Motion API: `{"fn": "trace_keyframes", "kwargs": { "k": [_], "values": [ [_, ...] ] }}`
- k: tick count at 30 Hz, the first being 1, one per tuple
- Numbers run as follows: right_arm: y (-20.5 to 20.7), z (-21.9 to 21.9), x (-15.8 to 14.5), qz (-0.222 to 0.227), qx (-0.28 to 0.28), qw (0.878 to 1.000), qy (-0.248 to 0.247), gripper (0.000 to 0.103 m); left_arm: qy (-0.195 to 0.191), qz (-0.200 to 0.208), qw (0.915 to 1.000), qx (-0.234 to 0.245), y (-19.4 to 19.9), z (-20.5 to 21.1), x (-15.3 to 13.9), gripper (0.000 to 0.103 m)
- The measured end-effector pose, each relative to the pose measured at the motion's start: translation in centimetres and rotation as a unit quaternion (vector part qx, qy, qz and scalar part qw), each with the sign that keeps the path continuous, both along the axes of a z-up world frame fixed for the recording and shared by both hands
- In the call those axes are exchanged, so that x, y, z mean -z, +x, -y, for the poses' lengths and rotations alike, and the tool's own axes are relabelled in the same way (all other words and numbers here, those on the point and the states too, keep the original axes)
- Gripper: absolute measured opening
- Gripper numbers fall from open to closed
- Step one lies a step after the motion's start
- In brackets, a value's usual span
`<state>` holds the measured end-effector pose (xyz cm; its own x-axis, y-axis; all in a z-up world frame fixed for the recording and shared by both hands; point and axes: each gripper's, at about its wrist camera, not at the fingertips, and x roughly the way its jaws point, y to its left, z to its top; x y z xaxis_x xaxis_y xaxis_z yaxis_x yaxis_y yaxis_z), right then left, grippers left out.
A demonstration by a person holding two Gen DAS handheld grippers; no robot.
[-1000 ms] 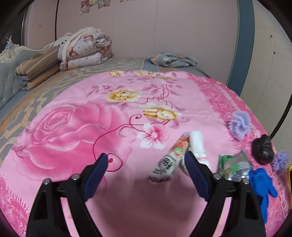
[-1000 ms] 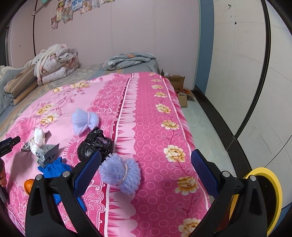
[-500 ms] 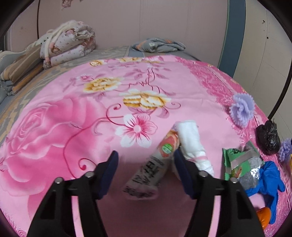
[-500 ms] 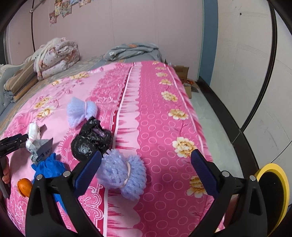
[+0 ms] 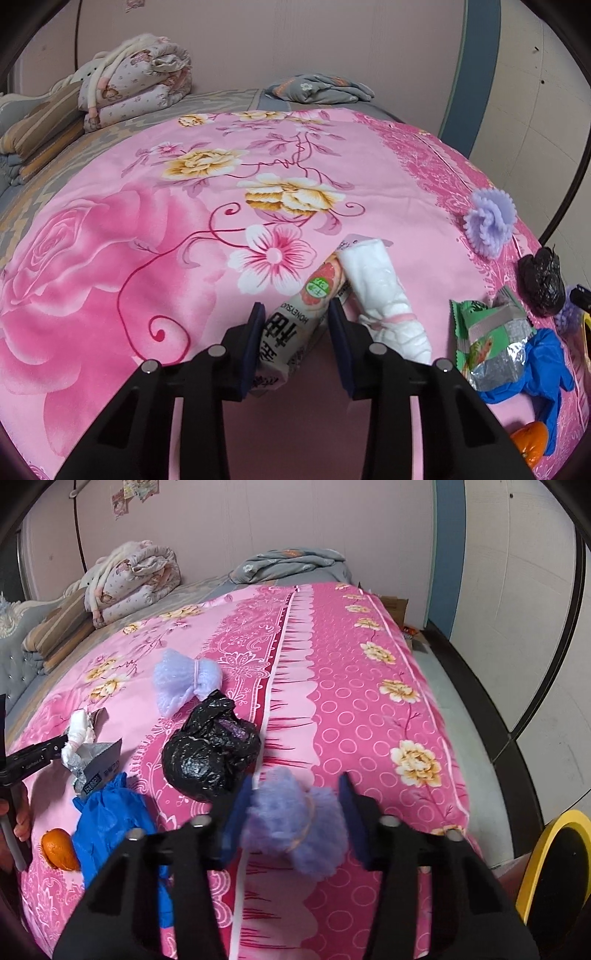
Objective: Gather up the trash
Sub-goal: 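Grasp the lavender mesh ball with the right tool while the left tool grasps the printed wrapper, then carry the mesh ball and printed wrapper to the yellow bin and open both tools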
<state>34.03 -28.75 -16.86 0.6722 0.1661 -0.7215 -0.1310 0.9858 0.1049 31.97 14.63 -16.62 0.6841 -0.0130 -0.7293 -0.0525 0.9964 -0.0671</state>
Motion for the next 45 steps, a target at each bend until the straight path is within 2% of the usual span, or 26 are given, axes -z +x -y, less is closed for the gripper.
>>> {"fn": "trace_keyframes", "kwargs": {
  "k": [1, 5, 11, 21, 30, 39, 45],
  "values": [
    [0.0, -0.1, -0.1, -0.001, -0.003, 1.0, 0.002, 0.026, 0.0, 0.002, 1.0, -0.002, -0.1, -0.1, -0.1, 0.033],
    [-0.4, -0.4, -0.7, 0.008, -0.007, 1.0, -0.01, 0.02, 0.005, 0.007, 0.9999, -0.006, -0.3, -0.1, -0.7, 0.033],
    [-1.1, 0.2, -1.7, 0.019, -0.003, 1.0, -0.008, 0.015, 0.01, 0.012, 0.9998, -0.011, -1.1, -0.3, -1.6, 0.033],
    [-4.1, 0.9, -4.8, 0.045, -0.01, 0.999, 0.006, 0.014, 0.015, 0.034, 0.9991, -0.02, -3.3, -0.4, -4.4, 0.033],
    [-7.8, 2.8, -8.5, 0.081, 0.004, 0.997, 0.017, 0.014, 0.02, 0.07, 0.9972, -0.016, -5.7, 1.4, -8.2, 0.033],
    [-12.2, 5.9, -12.9, 0.131, 0.026, 0.991, 0.03, 0.014, 0.014, 0.118, 0.9929, 0.003, -8.8, 5.4, -13.2, 0.033],
    [-15.7, 9.0, -15.9, 0.181, 0.052, 0.981, 0.048, 0.014, -0.002, 0.164, 0.9862, 0.021, -11.1, 10.0, -17.0, 0.033]
  ]
}}
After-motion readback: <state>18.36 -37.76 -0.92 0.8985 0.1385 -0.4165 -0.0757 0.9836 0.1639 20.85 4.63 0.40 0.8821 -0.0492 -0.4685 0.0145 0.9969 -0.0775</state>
